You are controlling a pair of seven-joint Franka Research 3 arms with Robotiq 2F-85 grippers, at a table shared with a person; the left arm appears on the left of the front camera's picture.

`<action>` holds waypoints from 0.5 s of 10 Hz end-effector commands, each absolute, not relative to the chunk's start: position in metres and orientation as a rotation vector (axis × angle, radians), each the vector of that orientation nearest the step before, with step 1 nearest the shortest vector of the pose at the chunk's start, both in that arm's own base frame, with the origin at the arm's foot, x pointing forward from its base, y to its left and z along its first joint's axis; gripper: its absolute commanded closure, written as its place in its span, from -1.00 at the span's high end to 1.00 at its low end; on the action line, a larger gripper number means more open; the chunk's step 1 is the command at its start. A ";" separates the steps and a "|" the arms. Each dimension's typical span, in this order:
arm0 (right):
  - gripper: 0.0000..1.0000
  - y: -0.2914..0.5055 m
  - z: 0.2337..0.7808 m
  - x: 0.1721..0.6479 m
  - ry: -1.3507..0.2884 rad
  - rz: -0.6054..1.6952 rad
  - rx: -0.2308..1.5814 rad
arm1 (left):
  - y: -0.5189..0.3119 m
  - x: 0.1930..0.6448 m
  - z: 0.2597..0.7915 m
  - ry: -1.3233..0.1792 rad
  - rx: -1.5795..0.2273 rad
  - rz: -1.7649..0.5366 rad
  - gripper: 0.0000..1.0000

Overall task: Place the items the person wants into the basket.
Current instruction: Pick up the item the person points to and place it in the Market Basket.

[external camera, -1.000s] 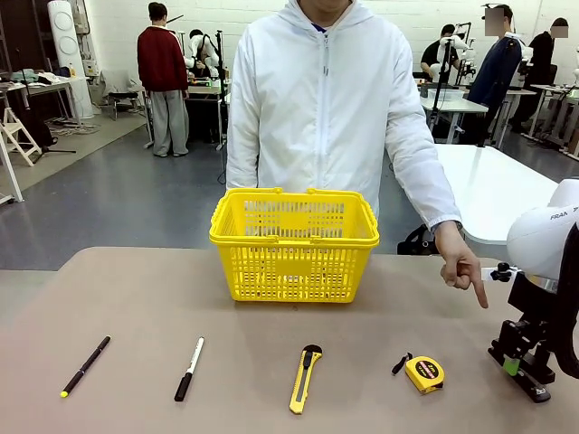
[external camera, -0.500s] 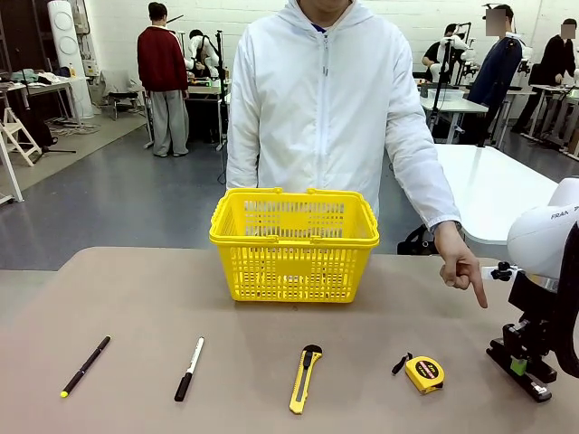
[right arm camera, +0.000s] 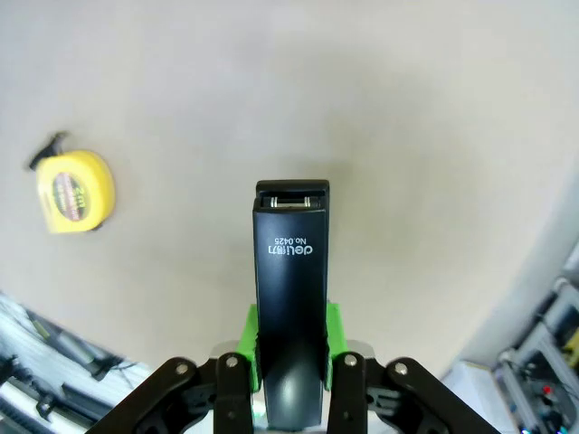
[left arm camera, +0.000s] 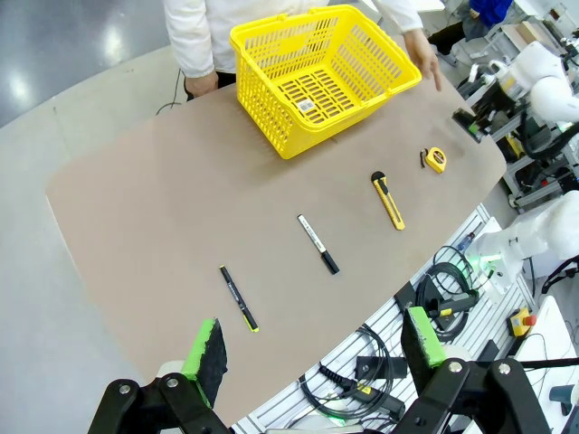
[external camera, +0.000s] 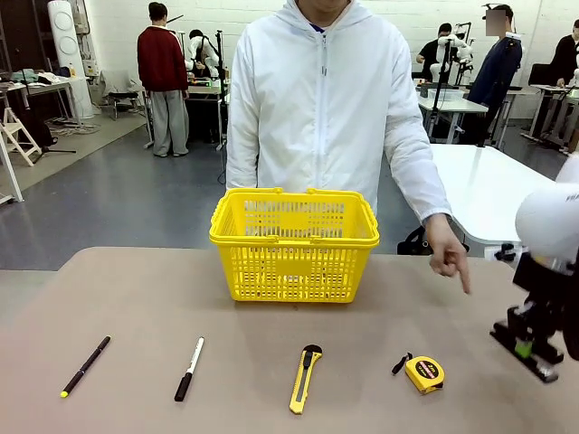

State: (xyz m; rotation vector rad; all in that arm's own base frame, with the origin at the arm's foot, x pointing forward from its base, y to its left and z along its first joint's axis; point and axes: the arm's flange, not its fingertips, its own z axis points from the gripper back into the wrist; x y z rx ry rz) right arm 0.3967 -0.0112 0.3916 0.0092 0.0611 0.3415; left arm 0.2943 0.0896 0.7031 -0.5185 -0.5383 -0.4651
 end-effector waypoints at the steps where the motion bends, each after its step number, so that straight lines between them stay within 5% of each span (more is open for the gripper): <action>1: -1.00 0.028 0.497 0.390 0.029 0.382 -0.115 | 0.090 0.293 0.703 -0.545 -0.530 -0.481 1.00; 5: -1.00 0.126 0.623 0.435 -0.083 0.604 -0.195 | 0.090 0.293 0.703 -0.545 -0.530 -0.481 1.00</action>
